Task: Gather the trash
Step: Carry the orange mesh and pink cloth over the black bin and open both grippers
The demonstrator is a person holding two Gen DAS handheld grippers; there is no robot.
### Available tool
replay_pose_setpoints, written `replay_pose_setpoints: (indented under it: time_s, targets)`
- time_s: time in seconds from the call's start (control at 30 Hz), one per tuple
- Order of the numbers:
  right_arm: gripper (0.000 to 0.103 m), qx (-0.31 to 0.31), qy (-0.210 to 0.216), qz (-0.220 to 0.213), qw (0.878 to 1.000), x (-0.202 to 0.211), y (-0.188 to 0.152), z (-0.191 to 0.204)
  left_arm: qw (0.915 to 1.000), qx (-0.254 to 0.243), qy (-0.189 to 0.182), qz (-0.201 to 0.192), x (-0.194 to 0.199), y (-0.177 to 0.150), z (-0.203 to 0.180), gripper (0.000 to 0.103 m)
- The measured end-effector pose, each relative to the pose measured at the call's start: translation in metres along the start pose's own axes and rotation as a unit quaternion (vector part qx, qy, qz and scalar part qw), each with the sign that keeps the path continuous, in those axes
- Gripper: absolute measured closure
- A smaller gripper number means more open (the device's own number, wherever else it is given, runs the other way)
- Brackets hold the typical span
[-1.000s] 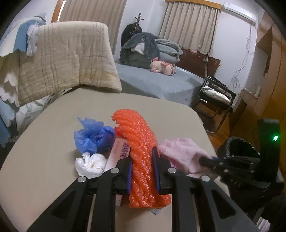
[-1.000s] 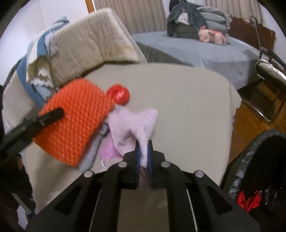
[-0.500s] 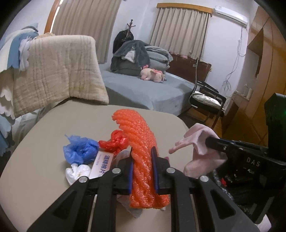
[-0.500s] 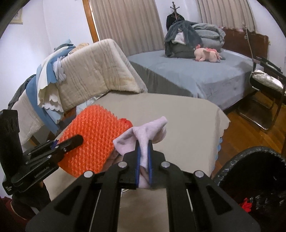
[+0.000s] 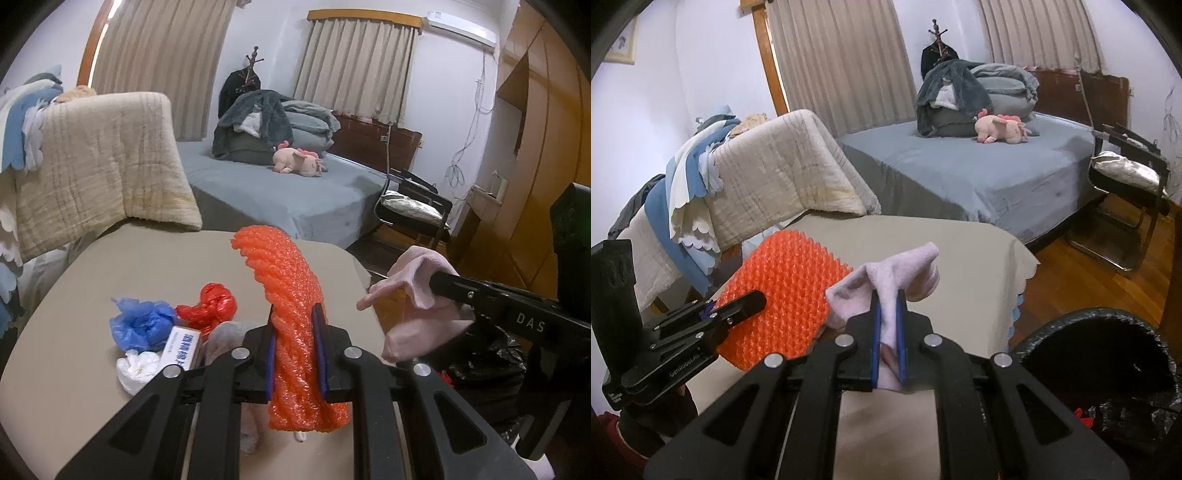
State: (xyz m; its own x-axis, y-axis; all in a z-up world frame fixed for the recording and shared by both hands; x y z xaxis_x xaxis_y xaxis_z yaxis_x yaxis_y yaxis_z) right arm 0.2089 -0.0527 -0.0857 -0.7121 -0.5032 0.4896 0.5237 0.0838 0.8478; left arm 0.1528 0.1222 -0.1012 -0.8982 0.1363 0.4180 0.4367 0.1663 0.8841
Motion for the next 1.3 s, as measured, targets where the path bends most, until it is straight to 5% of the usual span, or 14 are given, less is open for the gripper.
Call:
replay_pose_setpoints:
  time_s: [0.7, 1.3]
  targets:
    - [0.096, -0.01, -0.077, -0.033, 0.996, 0.068, 0.001, -0.064, 0.9964, -0.04, -0.075, -0.002, -0.013, 0.009, -0.096, 0.086]
    - [0.096, -0.045, -0.186, -0.029, 0.981, 0.128, -0.039, -0.153, 0.9838, -0.074, -0.16, 0.033, -0.051, -0.014, -0.192, 0.086]
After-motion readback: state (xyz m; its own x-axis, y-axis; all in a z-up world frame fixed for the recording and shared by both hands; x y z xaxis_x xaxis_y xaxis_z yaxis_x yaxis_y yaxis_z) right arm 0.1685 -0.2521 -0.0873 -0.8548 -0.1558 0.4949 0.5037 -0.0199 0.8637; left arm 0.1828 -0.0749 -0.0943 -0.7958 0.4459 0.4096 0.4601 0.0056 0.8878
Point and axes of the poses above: each gripper's, at about its wrist camera, not at the fingertips, and x roughly against the way its jaws point, z to its left, y to its top, the point moved 2 cm from there along -x, roughly the way its jaws point, and after that the axes turned 7 degrees about -z, right-handed, at the moved point
